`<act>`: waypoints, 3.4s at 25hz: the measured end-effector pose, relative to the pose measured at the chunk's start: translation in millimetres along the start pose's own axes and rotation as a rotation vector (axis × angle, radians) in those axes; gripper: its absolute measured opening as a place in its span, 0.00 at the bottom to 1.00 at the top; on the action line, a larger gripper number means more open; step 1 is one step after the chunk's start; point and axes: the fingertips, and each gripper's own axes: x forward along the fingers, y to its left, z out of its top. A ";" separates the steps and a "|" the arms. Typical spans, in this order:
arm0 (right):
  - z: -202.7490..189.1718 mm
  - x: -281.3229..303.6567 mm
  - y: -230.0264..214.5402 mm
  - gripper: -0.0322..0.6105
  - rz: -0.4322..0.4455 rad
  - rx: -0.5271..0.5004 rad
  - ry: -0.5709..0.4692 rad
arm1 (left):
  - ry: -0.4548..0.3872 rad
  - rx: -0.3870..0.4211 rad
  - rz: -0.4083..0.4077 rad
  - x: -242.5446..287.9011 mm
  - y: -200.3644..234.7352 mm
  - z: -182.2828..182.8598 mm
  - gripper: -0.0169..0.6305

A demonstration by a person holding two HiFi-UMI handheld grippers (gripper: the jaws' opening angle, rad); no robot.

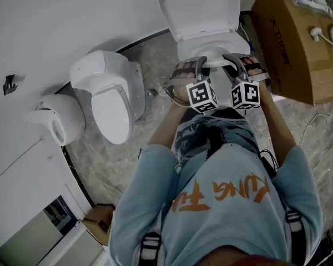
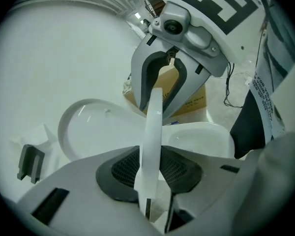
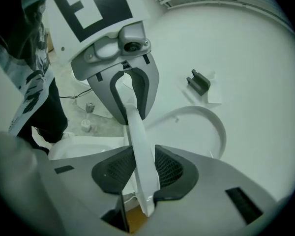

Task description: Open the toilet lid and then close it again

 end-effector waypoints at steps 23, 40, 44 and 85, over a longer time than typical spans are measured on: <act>4.8 96.1 -161.6 0.33 -0.167 0.022 -0.114 | 0.040 -0.131 0.164 70.6 175.3 -5.5 0.22; -11.5 184.7 -239.0 0.32 0.141 0.150 -0.072 | 0.047 -0.264 0.009 140.4 262.3 -21.3 0.23; -13.1 186.2 -240.1 0.31 0.202 0.194 -0.072 | 0.056 -0.256 -0.025 141.6 263.4 -20.2 0.23; -2.6 26.0 -40.3 0.19 0.264 -0.068 -0.003 | 0.072 -0.113 -0.097 26.6 46.3 -5.2 0.17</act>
